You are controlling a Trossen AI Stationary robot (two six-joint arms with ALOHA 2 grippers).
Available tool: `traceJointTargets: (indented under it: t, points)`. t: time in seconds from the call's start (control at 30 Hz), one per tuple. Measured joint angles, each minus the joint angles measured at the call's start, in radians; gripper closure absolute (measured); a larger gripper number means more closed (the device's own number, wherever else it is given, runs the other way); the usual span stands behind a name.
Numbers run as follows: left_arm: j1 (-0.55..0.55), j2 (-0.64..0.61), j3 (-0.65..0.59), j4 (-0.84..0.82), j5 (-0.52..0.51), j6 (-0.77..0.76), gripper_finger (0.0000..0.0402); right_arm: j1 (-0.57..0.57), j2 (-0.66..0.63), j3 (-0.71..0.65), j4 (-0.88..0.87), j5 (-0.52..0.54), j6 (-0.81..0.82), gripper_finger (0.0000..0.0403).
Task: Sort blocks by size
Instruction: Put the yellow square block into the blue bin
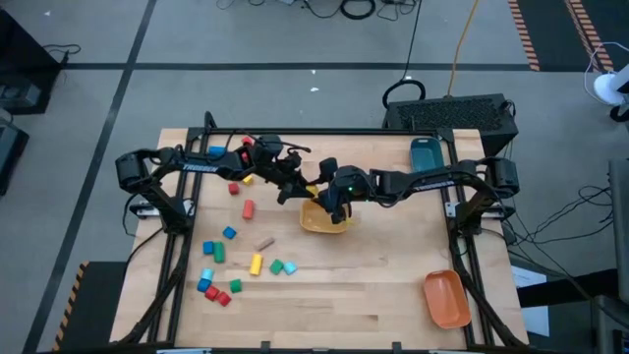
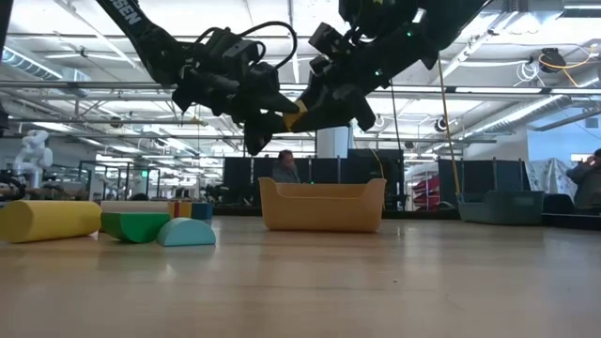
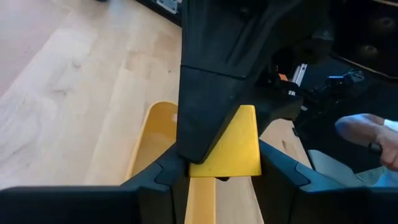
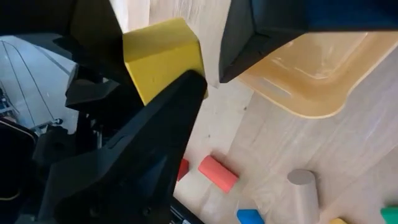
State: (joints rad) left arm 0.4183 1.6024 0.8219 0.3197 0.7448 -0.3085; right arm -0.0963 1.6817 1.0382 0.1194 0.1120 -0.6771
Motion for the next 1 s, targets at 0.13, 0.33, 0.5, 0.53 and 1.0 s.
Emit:
traceJointTargets:
  t: [0.13, 0.33, 0.5, 0.53, 1.0]
  points:
    - [-0.001, 0.0, 0.0, -0.002, 0.012, -0.002, 0.0259, 0.0, -0.001, 0.0, -0.004, 0.001, 0.001, 0.0237]
    - [0.001, 0.001, 0.0, 0.006, 0.006, -0.004, 0.0207, 0.001, -0.006, 0.0, -0.028, 0.067, 0.021, 0.0288]
    - [0.024, 0.0, 0.0, 0.005, 0.006, -0.018, 0.0198, 0.001, -0.026, 0.0, -0.086, 0.14, 0.067, 0.0288]
    - [0.036, 0.0, 0.0, 0.001, 0.007, -0.022, 0.0197, -0.002, -0.038, -0.001, -0.116, 0.182, 0.077, 0.0288]
    - [0.131, -0.081, 0.0, -0.153, -0.148, 0.114, 0.0194, -0.297, -0.309, -0.006, -0.833, 0.343, 0.575, 0.0288]
